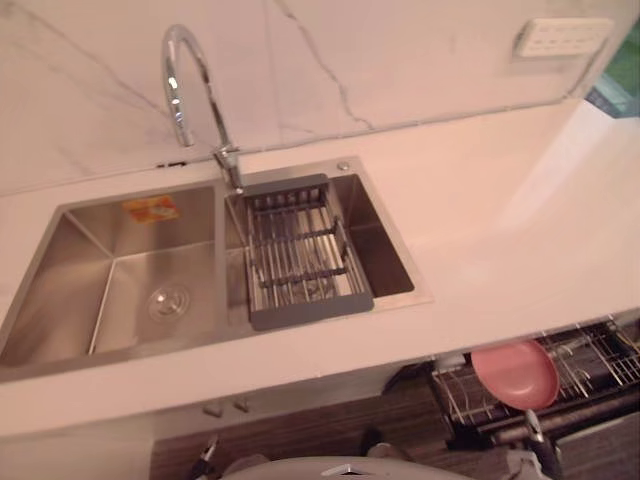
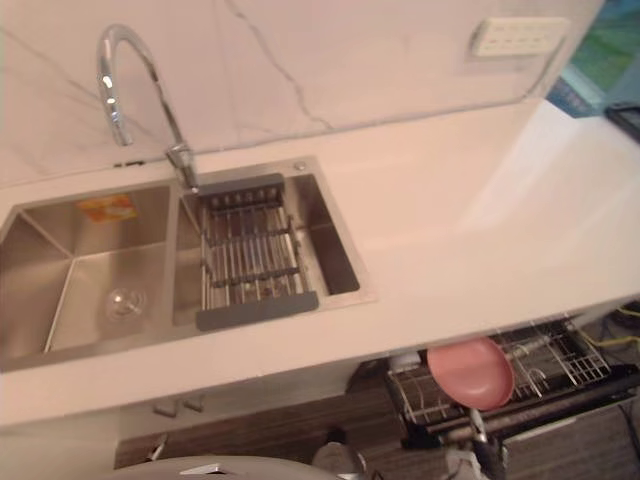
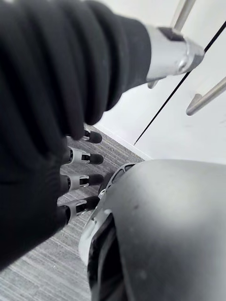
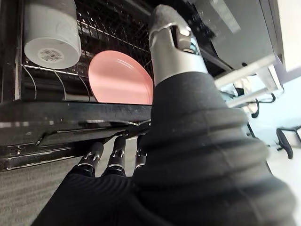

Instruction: Walk over to the sink, pick up the cup, carry it to the dishwasher, place the cup inside the dishwasher, then close the dishwasher door

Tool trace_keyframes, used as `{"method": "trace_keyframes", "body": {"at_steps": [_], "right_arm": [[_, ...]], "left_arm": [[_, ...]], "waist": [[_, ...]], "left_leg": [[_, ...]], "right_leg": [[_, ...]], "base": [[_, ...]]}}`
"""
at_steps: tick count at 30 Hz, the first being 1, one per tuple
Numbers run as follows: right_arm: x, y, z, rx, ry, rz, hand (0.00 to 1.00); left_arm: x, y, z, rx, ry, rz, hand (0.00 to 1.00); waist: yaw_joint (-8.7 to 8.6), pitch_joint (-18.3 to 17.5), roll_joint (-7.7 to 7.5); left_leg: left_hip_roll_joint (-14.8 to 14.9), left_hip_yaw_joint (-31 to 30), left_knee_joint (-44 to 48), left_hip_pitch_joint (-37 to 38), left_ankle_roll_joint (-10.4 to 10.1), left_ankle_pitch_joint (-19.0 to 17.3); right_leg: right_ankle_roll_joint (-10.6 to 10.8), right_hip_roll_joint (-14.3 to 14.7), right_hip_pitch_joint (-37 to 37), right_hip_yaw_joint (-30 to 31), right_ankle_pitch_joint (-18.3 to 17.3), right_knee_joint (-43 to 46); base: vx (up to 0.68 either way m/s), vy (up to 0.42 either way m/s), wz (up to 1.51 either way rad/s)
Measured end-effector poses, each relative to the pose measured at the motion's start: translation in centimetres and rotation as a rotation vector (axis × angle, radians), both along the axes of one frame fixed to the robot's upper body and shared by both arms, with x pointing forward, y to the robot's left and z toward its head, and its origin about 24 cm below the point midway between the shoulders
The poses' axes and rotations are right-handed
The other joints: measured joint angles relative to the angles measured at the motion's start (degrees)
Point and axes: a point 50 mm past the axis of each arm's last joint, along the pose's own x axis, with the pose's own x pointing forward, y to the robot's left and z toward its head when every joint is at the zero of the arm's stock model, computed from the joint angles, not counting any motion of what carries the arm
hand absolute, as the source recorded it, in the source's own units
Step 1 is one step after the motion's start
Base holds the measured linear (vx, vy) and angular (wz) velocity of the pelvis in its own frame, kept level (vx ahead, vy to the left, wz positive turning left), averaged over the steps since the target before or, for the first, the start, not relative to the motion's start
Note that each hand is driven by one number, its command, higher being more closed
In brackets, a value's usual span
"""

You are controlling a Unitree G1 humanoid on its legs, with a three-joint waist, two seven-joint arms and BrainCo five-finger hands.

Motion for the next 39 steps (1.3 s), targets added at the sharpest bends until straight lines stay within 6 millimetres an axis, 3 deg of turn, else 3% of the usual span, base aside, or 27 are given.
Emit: {"method": "trace_keyframes", "body": {"at_steps": [7,13,16,18,19,20,21,22,23,24,26,28,30,32,34,39], "right_arm": [[5.3,-0.2,2.0,-0.056,-0.077,0.121,0.00],[6.4,0.6,2.4,-0.102,-0.074,0.185,0.00],[7.8,2.2,2.6,-0.103,-0.075,0.263,0.00],[8.5,3.3,2.8,-0.100,-0.096,0.296,0.00],[9.3,4.4,3.2,-0.098,-0.121,0.338,0.00],[10.1,5.2,3.8,-0.111,-0.141,0.383,0.00],[10.2,5.2,4.2,-0.128,-0.150,0.396,0.00],[9.9,6.0,3.8,-0.106,-0.148,0.391,0.00],[9.5,6.1,3.3,-0.095,-0.127,0.379,0.00],[9.0,6.3,2.8,-0.087,-0.102,0.382,0.00],[7.7,7.2,1.1,-0.044,-0.027,0.408,0.00],[4.9,8.5,-2.1,0.031,0.128,0.453,0.00],[3.7,8.9,-3.1,0.040,0.190,0.509,0.00],[3.0,9.0,-3.8,0.038,0.243,0.541,0.00],[1.2,9.3,-5.0,0.079,0.346,0.550,0.00],[-1.2,9.3,-6.1,0.162,0.466,0.516,0.00]], "left_arm": [[0.2,-0.7,0.0,-0.018,-0.029,-0.042,0.00],[-0.1,-1.0,-0.1,-0.034,-0.036,-0.062,0.00],[0.4,-1.5,0.0,-0.046,-0.068,-0.057,0.00],[0.9,-1.7,0.0,-0.041,-0.085,-0.063,0.00],[1.6,-1.9,0.1,-0.030,-0.120,-0.045,0.00],[1.8,-2.6,0.0,-0.026,-0.137,-0.019,0.00],[2.0,-3.3,0.0,-0.029,-0.152,-0.010,0.00],[2.4,-2.8,0.2,0.015,-0.171,0.003,0.00],[2.7,-3.2,0.2,0.034,-0.186,0.023,0.00],[2.8,-3.2,0.3,0.044,-0.194,0.026,0.00],[2.7,-3.0,0.4,0.055,-0.214,0.036,0.00],[2.3,-3.0,0.3,0.050,-0.216,0.059,0.00],[1.6,-3.0,0.2,0.047,-0.203,0.093,0.00],[1.2,-2.7,0.1,0.044,-0.191,0.098,0.00],[0.3,-1.7,0.1,0.046,-0.170,0.129,0.00],[-0.9,-1.2,-0.1,0.037,-0.119,0.149,0.00]], "waist": [[1.79,0.69,1.48],[1.80,1.18,2.32],[1.87,2.59,3.96],[1.97,3.59,4.23],[2.08,4.53,3.81],[3.54,4.38,5.85],[3.69,4.25,8.04],[2.52,5.16,4.74],[2.43,5.63,6.01],[2.67,5.40,5.73],[3.35,4.86,4.50],[3.69,4.61,4.07],[3.62,4.35,3.84],[3.43,3.33,2.82],[3.59,1.79,0.64],[3.26,-0.28,-0.09]], "left_leg": [[0.08,-4.85,-2.04,-2.52,-1.51,2.68],[0.12,-7.73,-4.90,-6.11,-3.06,7.46],[1.65,-8.13,-6.06,-7.47,-4.80,5.96],[1.95,-7.05,-6.13,-7.86,-5.86,4.77],[1.93,-4.76,-3.99,-8.34,-3.27,3.22],[3.12,-2.06,1.36,-10.98,1.58,2.69],[4.99,-2.14,1.66,-11.47,2.81,0.71],[3.18,-2.15,2.73,-11.62,-1.05,3.25],[3.85,-2.27,1.68,-10.40,-0.09,4.12],[3.94,-1.84,1.17,-10.12,0.24,4.80],[3.81,-0.81,0.50,-9.73,0.17,7.19],[3.83,-0.54,-1.99,-6.13,-0.86,9.60],[3.97,0.75,-4.30,-3.06,-1.69,11.50],[4.02,1.77,-5.80,-2.03,-2.28,11.35],[3.47,2.96,-5.60,-0.51,-2.40,11.02],[3.35,6.98,-4.96,1.35,-2.57,7.08]], "right_leg": [[-0.94,-0.73,-1.74,-4.48,-1.79,2.92],[-1.75,-2.52,-7.71,-7.49,-4.77,9.74],[-1.40,-1.51,-8.52,-8.43,-4.30,10.16],[-2.51,-1.33,-9.16,-8.56,-5.12,9.76],[-2.55,-0.92,-9.34,-8.65,-5.06,7.44],[-2.64,-0.71,-10.47,-8.54,-5.43,9.73],[-4.26,-0.97,-12.50,-6.54,-6.93,18.87],[-2.79,-3.80,-11.78,0.61,-15.67,23.74],[-3.13,-4.28,-10.14,-2.77,-16.01,22.92],[-2.87,-4.56,-9.64,-3.86,-15.79,22.12],[-2.90,-4.57,-8.83,-5.22,-15.12,20.16],[-2.79,-3.37,-7.33,-5.86,-13.35,17.59],[-2.98,-2.07,-7.13,-5.43,-12.09,15.88],[-3.02,-1.42,-7.03,-5.26,-10.90,14.58],[-2.41,-0.72,-4.81,-4.16,-8.46,10.69],[-1.48,1.73,-1.01,-1.52,-2.12,0.64]], "base": [[-0.06,-0.044,0.31],[-0.07,-0.078,0.24],[-0.13,-0.108,0.18],[-0.12,-0.100,0.13],[-0.15,-0.184,-0.14],[-0.12,-0.162,-0.19],[-0.08,-0.167,0.30],[-0.12,-0.172,0.73],[-0.09,-0.190,0.85],[-0.01,-0.156,0.54],[0.03,-0.096,0.38],[-0.01,-0.058,0.30],[0.04,0.038,-0.12],[0.06,0.088,-0.14],[0.05,0.104,-0.26],[-0.01,0.130,-0.36]]}}
